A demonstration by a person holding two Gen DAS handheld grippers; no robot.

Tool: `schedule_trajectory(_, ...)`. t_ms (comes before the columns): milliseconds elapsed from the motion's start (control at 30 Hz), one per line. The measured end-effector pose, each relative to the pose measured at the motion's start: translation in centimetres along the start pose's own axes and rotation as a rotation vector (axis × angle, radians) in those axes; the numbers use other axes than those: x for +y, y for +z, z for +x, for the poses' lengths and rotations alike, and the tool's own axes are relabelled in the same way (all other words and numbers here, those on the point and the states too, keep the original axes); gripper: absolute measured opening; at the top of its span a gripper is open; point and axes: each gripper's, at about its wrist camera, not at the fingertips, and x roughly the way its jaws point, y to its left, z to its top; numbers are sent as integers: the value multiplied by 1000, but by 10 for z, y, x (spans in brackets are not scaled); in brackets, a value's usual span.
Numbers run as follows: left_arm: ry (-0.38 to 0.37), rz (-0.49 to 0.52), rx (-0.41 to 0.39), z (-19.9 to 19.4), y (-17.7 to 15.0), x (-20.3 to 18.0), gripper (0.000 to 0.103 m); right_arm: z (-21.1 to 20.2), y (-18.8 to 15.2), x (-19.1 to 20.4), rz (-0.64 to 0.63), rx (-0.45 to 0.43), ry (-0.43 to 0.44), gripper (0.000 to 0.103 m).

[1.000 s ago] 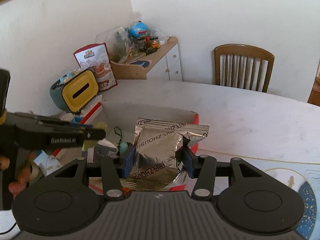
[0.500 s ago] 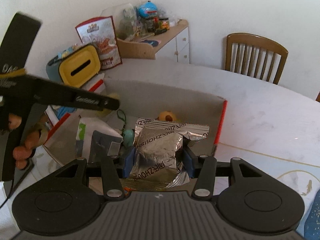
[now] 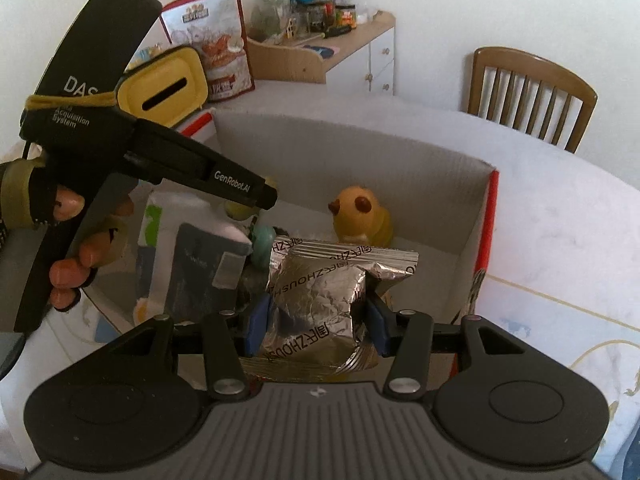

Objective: Organize objects
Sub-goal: 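Carry the silver packet with the right tool while the left tool carries the cylinder to the box, then open the right tool to drop the packet while the left tool drops the cylinder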

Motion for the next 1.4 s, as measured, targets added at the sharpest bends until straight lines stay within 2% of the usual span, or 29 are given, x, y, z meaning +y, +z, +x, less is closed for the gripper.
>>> schedule_trajectory(433, 15, 34, 80, 16, -1, -4, 23, 13, 1, 11, -49, 41, 15, 53)
schedule_trajectory(633, 18, 33, 84, 14, -1, -3, 32, 9, 2, 13, -53, 36, 14, 60)
schedule_trajectory(700, 18, 27, 77, 11, 0, -3, 34, 5, 2, 11, -45, 24, 7, 65)
schedule_trajectory(800, 16, 25, 63, 4, 0, -3, 38, -2, 3, 5, -11, 12, 9, 65)
schedule_trajectory(867, 18, 24, 51, -2, -1, -4, 49, -9, 4, 3, 5, -3, 12, 65)
schedule_trajectory(933, 22, 23, 30, -11, -2, -6, 55, -17, 5, 2, 13, -22, 14, 65)
schedule_trajectory(1200, 12, 39, -35, -45, -8, -18, 56, -50, 11, 0, 42, -106, 14, 66)
schedule_trajectory(1400, 15, 65, -97, -76, -17, -29, 65, -72, 9, -1, 67, -159, 29, 69)
